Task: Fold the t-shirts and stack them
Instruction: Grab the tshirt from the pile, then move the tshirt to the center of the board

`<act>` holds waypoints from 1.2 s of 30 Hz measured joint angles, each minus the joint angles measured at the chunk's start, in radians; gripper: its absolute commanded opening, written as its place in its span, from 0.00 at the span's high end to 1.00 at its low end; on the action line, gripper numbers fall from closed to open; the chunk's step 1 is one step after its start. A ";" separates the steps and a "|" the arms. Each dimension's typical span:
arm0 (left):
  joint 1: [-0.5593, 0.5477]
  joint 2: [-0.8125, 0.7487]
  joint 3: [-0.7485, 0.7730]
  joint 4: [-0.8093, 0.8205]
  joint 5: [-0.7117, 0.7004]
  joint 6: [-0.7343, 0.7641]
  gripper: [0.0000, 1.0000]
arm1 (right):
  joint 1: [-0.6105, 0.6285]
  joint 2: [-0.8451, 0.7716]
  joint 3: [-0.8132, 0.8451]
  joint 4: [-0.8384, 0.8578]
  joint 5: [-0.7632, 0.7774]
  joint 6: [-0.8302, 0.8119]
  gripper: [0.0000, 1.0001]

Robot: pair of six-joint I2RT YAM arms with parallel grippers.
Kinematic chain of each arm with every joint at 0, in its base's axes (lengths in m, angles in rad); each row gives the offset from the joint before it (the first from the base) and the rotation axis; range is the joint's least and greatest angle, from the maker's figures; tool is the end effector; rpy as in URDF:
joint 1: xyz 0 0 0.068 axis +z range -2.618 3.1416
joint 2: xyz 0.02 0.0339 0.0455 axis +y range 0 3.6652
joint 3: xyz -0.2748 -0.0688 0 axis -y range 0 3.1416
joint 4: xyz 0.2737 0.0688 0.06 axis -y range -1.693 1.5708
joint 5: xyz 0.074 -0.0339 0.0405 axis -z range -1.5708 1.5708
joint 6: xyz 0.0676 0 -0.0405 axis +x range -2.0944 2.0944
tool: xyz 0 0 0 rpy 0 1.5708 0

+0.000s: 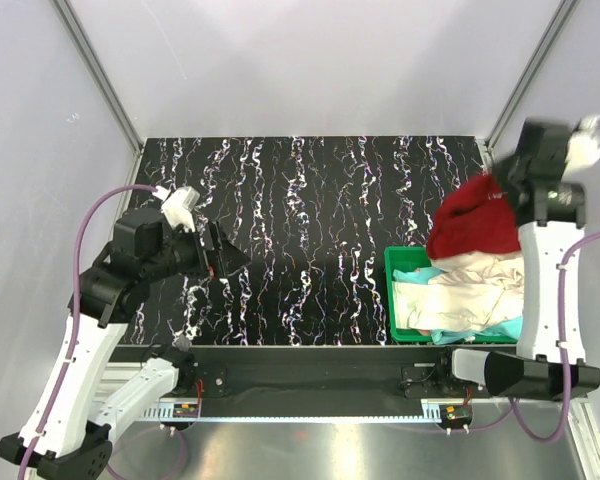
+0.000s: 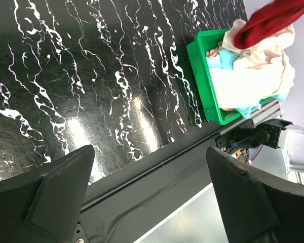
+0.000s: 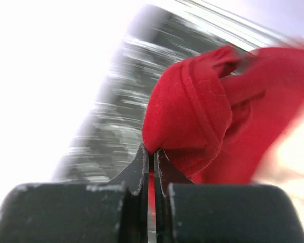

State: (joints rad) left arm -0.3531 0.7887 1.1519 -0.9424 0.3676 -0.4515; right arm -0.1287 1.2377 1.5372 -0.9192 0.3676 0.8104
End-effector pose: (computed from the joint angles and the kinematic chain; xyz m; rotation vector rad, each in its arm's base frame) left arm 0.1564 -0.0835 0.3867 0.1138 2.2297 -0.8504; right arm 0.2801 -0.0607 0.4317 1.1477 1.8105 -0.0065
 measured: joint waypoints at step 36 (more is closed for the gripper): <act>0.002 -0.092 -0.248 -0.015 -0.303 -0.351 0.27 | 0.823 -0.029 -0.383 0.276 -0.399 -0.124 0.51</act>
State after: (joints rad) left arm -0.3511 0.6964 0.9039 -0.9577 0.0650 -0.8024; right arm 0.6941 1.2091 1.1545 -0.6430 -0.0311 0.6868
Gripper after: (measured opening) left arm 0.725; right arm 0.473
